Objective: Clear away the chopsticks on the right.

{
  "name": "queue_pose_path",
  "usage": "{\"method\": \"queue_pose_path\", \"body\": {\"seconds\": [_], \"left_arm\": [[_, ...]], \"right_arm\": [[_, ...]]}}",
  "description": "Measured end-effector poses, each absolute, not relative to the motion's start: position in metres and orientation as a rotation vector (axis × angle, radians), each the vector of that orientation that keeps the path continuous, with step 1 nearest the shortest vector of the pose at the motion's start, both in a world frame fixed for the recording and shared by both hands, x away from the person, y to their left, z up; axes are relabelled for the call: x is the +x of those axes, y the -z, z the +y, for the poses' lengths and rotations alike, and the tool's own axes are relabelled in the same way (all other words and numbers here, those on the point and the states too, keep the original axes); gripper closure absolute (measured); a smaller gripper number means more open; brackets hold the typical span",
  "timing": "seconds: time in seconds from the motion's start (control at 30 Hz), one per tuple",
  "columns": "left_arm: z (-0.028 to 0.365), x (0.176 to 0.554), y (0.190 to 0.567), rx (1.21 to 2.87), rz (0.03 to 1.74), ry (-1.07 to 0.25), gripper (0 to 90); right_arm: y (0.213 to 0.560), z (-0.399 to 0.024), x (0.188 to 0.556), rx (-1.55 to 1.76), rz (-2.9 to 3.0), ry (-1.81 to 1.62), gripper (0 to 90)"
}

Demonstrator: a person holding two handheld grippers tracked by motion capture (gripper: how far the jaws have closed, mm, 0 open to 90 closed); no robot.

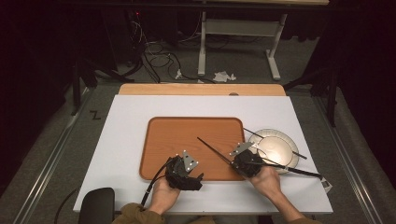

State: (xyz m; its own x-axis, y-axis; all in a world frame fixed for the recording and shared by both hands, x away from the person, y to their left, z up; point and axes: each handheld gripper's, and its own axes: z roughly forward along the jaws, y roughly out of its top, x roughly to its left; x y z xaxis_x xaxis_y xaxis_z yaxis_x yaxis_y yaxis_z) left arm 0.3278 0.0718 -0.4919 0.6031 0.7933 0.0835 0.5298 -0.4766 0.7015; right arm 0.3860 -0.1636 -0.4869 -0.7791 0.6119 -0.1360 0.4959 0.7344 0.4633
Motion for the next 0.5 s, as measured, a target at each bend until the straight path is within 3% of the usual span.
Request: {"method": "queue_pose_path", "body": {"seconds": [0.5], "left_arm": [[0.0715,0.328,0.4923,2.192,1.04,-0.534,16.4]], "right_arm": [[0.4886,-0.1606,0.3927,0.895,2.623,-0.607,85.7]]}}
